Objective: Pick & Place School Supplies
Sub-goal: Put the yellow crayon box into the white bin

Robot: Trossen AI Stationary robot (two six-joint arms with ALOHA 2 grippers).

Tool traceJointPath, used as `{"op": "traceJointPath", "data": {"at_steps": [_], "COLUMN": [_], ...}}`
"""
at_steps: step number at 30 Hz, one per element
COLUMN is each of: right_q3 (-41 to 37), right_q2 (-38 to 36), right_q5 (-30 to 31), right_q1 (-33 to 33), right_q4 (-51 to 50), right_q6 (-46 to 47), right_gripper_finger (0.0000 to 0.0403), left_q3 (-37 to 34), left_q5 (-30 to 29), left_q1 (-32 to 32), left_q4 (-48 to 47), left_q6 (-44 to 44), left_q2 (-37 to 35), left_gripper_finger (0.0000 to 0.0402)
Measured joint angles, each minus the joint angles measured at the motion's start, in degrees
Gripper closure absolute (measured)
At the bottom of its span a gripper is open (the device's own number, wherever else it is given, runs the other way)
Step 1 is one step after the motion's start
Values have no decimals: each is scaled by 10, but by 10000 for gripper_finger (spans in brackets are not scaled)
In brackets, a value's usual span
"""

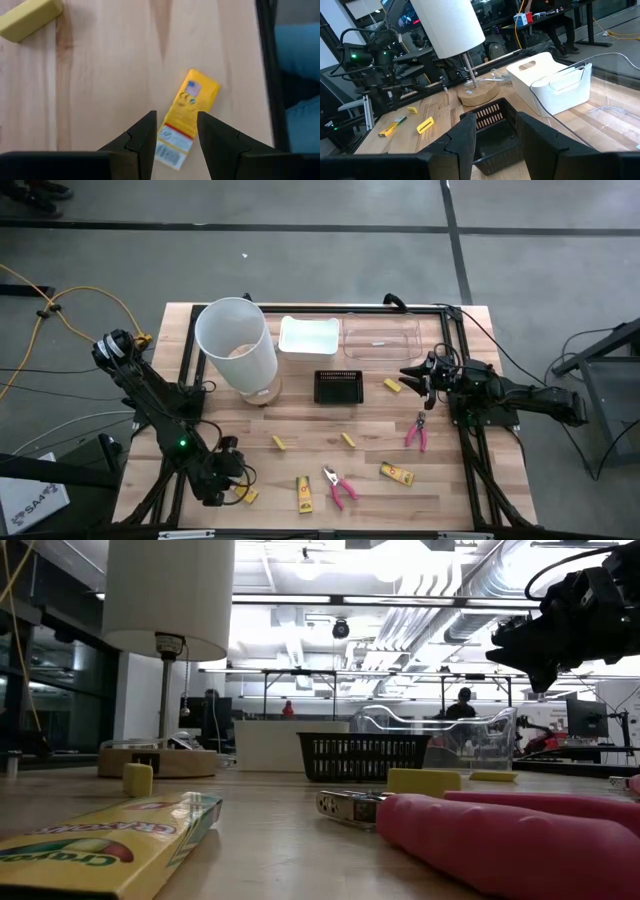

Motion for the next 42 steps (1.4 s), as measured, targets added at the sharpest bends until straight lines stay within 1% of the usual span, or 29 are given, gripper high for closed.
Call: {"op": "traceJointPath", "data": {"at_steps": [3, 10, 19, 22, 28, 32, 35, 42], "right_q3": [0, 0, 0, 0, 0, 0, 0, 0], "right_q2": [0, 0, 0, 0, 0, 0, 0, 0], "right_q5": [0, 0, 0, 0, 0, 0, 0, 0], "right_q1": [0, 0, 0, 0, 0, 0, 0, 0], "right_q4": [0, 0, 0, 0, 0, 0, 0, 1], "right_q6": [0, 0, 0, 0, 0, 0, 0, 0], "right_gripper_finger": [270, 270, 270, 270, 270, 270, 270, 270], "left_q3": [0, 0, 0, 0, -1, -1, -1, -1], "left_q5": [0, 0, 2, 5, 5, 2, 1, -6], "left_q1": [5, 13, -6, -14, -29, -37, -43, -51], "left_q4": [0, 0, 13, 28, 36, 38, 44, 53], "left_q6": [21, 39, 39, 39, 39, 48, 62, 67], "left_q2": [0, 2, 39, 50, 58, 65, 77, 96], "left_gripper_finger": [264, 264, 263, 248, 197, 172, 164, 162]}}
